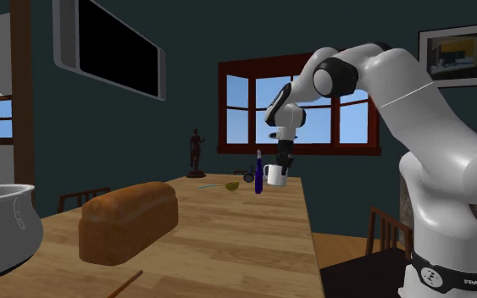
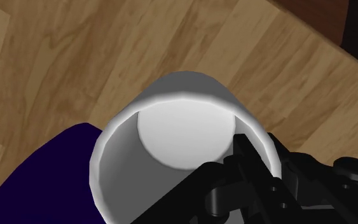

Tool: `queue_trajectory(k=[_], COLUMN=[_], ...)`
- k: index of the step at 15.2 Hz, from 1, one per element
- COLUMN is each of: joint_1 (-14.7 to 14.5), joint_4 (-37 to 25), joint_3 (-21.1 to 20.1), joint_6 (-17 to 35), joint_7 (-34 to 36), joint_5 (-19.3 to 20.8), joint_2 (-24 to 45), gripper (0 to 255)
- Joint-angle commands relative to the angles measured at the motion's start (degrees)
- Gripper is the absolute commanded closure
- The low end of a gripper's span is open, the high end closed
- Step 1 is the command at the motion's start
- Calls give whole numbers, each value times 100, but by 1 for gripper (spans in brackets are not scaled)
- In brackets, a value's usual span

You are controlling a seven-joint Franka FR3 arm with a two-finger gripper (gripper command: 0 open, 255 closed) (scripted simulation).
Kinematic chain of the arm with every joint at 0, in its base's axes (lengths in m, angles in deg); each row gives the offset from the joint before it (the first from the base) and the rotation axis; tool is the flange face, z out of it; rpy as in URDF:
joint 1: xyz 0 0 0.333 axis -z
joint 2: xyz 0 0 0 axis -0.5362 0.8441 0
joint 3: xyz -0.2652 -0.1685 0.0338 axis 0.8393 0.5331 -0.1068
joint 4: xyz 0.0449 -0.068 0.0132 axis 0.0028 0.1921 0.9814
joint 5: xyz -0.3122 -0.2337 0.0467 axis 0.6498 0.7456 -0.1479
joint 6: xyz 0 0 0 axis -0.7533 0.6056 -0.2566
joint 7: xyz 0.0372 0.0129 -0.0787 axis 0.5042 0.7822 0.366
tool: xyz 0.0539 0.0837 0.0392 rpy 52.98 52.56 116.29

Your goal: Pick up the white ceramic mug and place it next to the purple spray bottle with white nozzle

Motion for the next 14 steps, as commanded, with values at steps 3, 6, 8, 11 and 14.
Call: queue_trajectory(k=[3,6,8,11,14], joint_1=[65,132,181,197,197], joint_4=[157,255,314,331,331], joint_3=[-123,-229,-303,-328,-328], joint_6=[227,385,488,520,520], joint_7=[-105,-193,-252,-271,-271], joint_5=[-153,-278,-365,-393,-393], joint_2=[123,227,300,324,324], gripper=[255,255,255,255,255])
